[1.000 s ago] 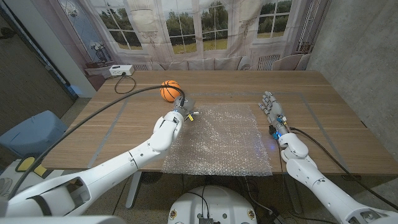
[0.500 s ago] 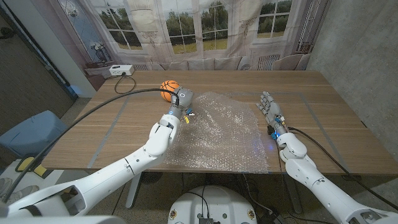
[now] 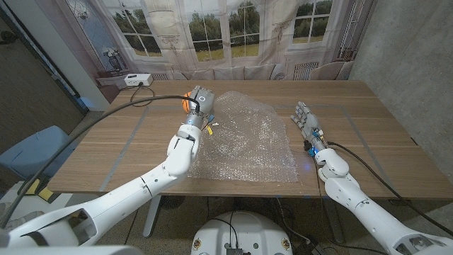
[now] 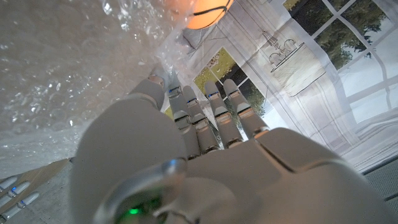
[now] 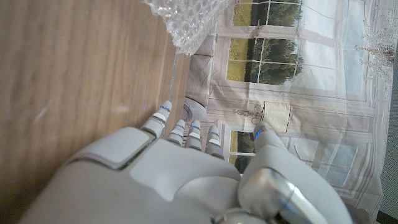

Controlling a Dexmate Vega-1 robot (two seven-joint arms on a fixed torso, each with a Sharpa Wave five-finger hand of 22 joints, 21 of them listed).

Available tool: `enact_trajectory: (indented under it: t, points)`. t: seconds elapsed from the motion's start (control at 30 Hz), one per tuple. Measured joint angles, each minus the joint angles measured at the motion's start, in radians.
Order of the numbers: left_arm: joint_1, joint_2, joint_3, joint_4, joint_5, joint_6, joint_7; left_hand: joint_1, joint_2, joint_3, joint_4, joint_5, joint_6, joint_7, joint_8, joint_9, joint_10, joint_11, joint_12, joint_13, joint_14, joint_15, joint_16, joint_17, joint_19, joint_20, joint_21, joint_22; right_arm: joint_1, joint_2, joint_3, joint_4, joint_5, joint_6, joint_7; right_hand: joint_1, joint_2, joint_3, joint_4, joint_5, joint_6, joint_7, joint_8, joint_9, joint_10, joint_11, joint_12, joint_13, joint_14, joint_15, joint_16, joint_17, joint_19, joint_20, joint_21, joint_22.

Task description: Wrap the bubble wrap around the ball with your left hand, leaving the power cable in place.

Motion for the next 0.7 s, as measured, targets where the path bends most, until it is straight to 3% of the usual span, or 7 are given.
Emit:
enact_trajectory:
  t: [0.7]
  points:
    - [-0.062,-0.011,-0.033,0.055,0.116,0.066,-0.065,0.000,0.000,-0.008,0.000,0.000,0.004,-0.004,0.004,-0.002,0.000,-0.008,-0.005,0.005,0.000,0.000,-0.007,-0.002,-0.005,-0.005,0.004,0.000,0.045,0.010,-0.007,0.049,0.000,0.003,0.028,-0.004,-0.004,0.000,0.000,0.000,0.000,0.000,0.000,0.000,0.000,0.000,0.000,0.000,0.000,0.000,0.000,0.000,0.000,0.000,0.000,0.000]
